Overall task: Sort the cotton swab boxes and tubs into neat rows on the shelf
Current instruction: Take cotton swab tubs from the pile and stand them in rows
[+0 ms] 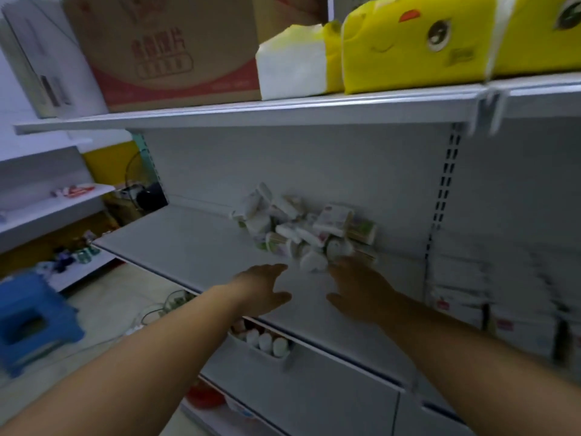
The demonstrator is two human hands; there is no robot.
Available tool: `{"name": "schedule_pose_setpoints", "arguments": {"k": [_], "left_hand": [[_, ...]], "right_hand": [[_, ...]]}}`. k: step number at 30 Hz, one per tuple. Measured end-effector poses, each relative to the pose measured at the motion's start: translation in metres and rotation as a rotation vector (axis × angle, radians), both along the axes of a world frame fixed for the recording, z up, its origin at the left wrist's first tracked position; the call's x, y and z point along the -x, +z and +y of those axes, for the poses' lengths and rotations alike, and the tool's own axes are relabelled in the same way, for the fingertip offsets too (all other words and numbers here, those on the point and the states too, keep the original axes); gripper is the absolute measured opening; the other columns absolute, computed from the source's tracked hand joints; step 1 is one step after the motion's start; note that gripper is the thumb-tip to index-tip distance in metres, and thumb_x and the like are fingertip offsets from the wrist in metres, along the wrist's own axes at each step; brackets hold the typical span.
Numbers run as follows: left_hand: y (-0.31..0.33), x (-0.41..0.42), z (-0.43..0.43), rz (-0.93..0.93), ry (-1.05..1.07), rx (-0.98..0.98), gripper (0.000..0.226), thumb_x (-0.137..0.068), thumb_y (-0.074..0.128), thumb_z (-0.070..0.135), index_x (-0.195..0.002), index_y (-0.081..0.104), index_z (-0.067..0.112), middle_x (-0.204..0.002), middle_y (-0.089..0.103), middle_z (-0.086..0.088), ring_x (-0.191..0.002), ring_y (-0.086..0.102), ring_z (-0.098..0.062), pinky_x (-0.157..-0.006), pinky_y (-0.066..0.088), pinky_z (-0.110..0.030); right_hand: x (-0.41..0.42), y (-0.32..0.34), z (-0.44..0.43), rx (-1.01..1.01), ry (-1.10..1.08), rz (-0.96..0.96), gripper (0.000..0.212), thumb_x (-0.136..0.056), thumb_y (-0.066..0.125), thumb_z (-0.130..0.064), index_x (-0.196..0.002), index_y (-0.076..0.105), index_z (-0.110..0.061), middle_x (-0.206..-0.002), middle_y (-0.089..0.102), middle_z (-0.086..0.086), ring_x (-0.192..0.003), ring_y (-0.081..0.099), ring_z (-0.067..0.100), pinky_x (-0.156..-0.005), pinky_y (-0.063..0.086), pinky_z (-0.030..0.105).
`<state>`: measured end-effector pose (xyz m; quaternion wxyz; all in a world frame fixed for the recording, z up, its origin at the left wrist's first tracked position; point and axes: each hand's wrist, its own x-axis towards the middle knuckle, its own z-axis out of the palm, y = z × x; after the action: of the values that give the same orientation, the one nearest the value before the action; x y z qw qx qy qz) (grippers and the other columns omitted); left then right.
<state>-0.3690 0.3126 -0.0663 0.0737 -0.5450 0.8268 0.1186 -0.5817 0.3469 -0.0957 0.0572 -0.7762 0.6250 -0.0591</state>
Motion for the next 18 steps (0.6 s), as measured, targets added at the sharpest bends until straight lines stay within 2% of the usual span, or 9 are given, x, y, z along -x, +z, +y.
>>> {"name": "schedule_pose_setpoints", "arguments": {"k": [2,6,9,11,14,16,18], "left_hand": [[-0.010,-0.009,-0.018,0.001,-0.009,0.002,0.074,-0.091,0.046,0.055,-0.150,0.010,0.031,-0.156,0.020,0.000,-0.140,0.025,-0.022,-0.111,0.025,-0.034],[-0.024,-0.025,-0.058,0.047,-0.014,0.035,0.073,-0.090,0.051,0.049,-0.150,0.013,0.031,-0.156,0.020,0.002,-0.141,0.023,-0.019,-0.111,0.023,-0.033],[-0.030,-0.037,-0.093,0.196,-0.024,0.158,0.066,-0.087,0.056,0.044,-0.145,0.027,0.030,-0.149,0.034,0.003,-0.134,0.034,-0.019,-0.106,0.030,-0.031],[-0.036,-0.047,-0.114,0.320,-0.005,0.274,0.057,-0.085,0.060,0.044,-0.136,0.040,0.028,-0.137,0.047,0.002,-0.124,0.045,-0.019,-0.097,0.038,-0.030],[-0.050,-0.065,-0.140,0.604,0.153,0.303,0.044,-0.077,0.068,0.045,-0.110,0.049,0.025,-0.113,0.056,0.001,-0.106,0.057,-0.022,-0.077,0.042,-0.027],[-0.057,-0.072,-0.158,0.726,0.266,0.172,0.061,-0.070,0.074,0.049,-0.116,0.047,0.019,-0.117,0.055,-0.003,-0.110,0.056,-0.024,-0.081,0.045,-0.029],[-0.062,-0.070,-0.173,0.773,0.305,0.058,0.085,-0.064,0.078,0.053,-0.131,0.042,0.015,-0.130,0.051,-0.008,-0.119,0.052,-0.027,-0.093,0.046,-0.037]], "right_hand": [[-0.007,-0.002,-0.018,0.047,-0.063,-0.020,0.060,-0.092,0.049,-0.044,-0.141,0.032,-0.014,-0.143,0.037,0.009,-0.130,0.037,0.027,-0.105,0.035,0.035],[-0.024,-0.009,-0.039,0.170,-0.194,-0.040,0.062,-0.089,0.049,-0.052,-0.138,0.037,-0.016,-0.136,0.046,0.008,-0.121,0.047,0.026,-0.096,0.038,0.032],[-0.036,-0.014,-0.046,0.258,-0.334,0.018,0.061,-0.087,0.044,-0.061,-0.129,0.042,-0.018,-0.129,0.051,0.005,-0.113,0.053,0.023,-0.085,0.044,0.031],[-0.045,-0.013,-0.048,0.309,-0.436,0.042,0.057,-0.086,0.044,-0.063,-0.122,0.048,-0.018,-0.122,0.055,0.003,-0.106,0.056,0.022,-0.077,0.045,0.030],[-0.066,-0.008,-0.051,0.446,-0.428,-0.014,0.039,-0.084,0.062,-0.046,-0.101,0.060,-0.011,-0.099,0.064,0.010,-0.087,0.063,0.029,-0.065,0.048,0.034],[-0.088,-0.006,-0.059,0.506,-0.330,-0.023,0.025,-0.078,0.073,-0.029,-0.086,0.064,-0.007,-0.083,0.064,0.012,-0.070,0.064,0.031,-0.053,0.048,0.034],[-0.110,-0.005,-0.071,0.469,-0.275,0.011,0.018,-0.083,0.068,-0.023,-0.086,0.064,-0.006,-0.083,0.063,0.012,-0.072,0.063,0.030,-0.054,0.050,0.034]]}}
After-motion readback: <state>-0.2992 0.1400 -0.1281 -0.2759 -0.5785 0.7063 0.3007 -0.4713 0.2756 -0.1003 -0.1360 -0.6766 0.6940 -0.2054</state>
